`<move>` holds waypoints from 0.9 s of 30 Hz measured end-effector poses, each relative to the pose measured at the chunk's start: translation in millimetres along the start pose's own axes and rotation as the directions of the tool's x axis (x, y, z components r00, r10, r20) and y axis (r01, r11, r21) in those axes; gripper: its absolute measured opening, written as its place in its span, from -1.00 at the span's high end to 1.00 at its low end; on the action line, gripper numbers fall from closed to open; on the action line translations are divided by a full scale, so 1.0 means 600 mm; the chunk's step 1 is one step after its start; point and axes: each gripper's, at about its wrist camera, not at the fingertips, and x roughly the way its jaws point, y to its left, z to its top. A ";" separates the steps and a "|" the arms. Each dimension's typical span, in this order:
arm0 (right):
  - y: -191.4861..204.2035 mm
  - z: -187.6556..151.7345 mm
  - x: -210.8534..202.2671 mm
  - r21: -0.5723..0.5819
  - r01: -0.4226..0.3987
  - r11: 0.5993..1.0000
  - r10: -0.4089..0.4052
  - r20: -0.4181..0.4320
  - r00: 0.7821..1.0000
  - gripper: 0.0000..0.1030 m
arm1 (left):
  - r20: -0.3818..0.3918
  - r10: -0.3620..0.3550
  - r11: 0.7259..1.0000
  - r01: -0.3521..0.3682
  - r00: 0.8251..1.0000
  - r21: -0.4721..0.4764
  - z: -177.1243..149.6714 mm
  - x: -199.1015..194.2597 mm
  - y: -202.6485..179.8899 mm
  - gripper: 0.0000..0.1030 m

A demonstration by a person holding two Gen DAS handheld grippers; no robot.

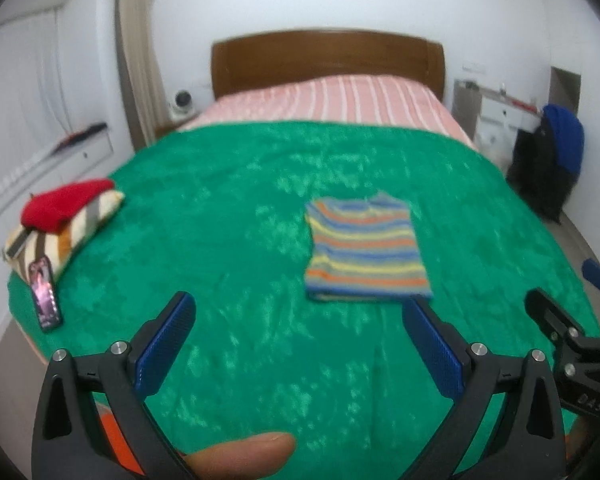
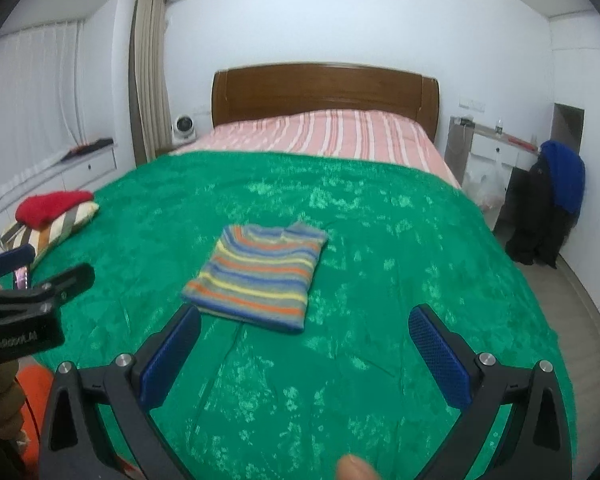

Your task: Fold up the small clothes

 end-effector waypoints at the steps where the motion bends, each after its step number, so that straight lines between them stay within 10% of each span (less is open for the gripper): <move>1: 0.000 0.001 0.002 0.003 -0.002 1.000 0.002 -0.017 1.000 -0.99 | -0.003 -0.012 1.000 0.012 1.000 -0.001 0.000 -0.001 0.000 -1.00; 27: 0.013 -0.005 0.006 -0.048 0.097 0.994 -0.102 -0.129 0.986 -0.99 | -0.039 0.004 0.997 -0.001 0.999 0.074 -0.019 0.014 -0.038 -0.99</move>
